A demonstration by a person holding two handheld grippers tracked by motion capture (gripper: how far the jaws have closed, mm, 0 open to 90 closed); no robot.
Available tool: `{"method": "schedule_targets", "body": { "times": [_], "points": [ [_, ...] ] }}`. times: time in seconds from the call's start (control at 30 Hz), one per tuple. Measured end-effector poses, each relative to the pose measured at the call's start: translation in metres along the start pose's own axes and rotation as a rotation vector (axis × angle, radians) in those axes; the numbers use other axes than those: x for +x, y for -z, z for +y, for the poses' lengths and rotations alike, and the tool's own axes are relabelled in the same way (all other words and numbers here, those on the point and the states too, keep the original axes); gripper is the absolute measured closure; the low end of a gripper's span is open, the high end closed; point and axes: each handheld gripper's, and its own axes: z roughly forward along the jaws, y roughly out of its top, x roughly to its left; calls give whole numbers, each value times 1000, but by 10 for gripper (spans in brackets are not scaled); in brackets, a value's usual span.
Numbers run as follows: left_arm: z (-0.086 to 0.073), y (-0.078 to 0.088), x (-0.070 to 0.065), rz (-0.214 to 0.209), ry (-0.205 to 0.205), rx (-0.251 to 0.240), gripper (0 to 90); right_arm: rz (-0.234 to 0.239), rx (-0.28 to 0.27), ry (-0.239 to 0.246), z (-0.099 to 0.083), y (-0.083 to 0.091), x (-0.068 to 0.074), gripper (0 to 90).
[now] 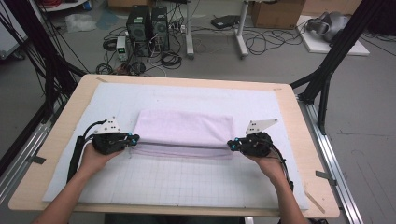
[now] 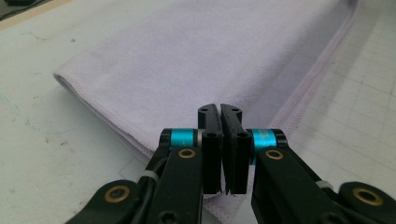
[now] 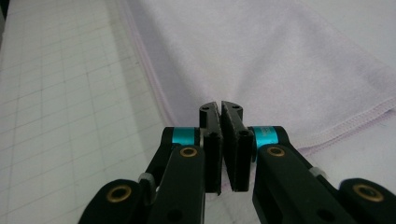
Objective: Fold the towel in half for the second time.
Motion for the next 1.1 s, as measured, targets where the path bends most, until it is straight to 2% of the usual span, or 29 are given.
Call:
{"method": "schedule_targets", "body": {
  "times": [0.13, 0.23, 0.27, 0.37, 0.47, 0.53, 0.63, 0.67, 0.77, 0.87, 0.97, 1.1],
  "points": [
    [-11, -1, -5, -27, 0, 28, 856, 10, 38, 23, -4, -1, 9, 862],
    [-16, -2, -6, -27, 25, 42, 742, 40, 47, 12, -7, -5, 9, 801],
    [-17, -2, -5, -23, 31, 39, 727, 40, 32, 2, -6, -5, 8, 776],
    [-17, -4, -2, -17, 43, 40, 739, 28, -8, -13, -4, -8, 5, 768],
    [-20, -9, -1, -18, 44, 68, 809, 18, 14, -33, -6, -17, 2, 771],
    [-22, -11, -2, -18, 44, 83, 815, 20, 31, -42, -9, -22, 0, 773],
    [-23, -11, -2, -17, 47, 74, 806, 29, 71, -57, -15, -28, -1, 768],
    [-23, -11, -3, -15, 47, 71, 797, 32, 70, -63, -15, -29, -1, 761],
    [-23, -9, -4, -11, 54, 60, 751, 24, 23, -60, -11, -27, 2, 730],
    [-20, -6, -5, -7, 72, 40, 694, 0, -10, -43, -5, -27, 6, 655],
    [-18, -1, -6, 0, 91, 19, 598, -14, -29, -40, -2, -27, 9, 580],
    [-17, 9, -9, 17, 114, -23, 512, -50, -42, -40, 0, -21, 15, 474]
  ]
}}
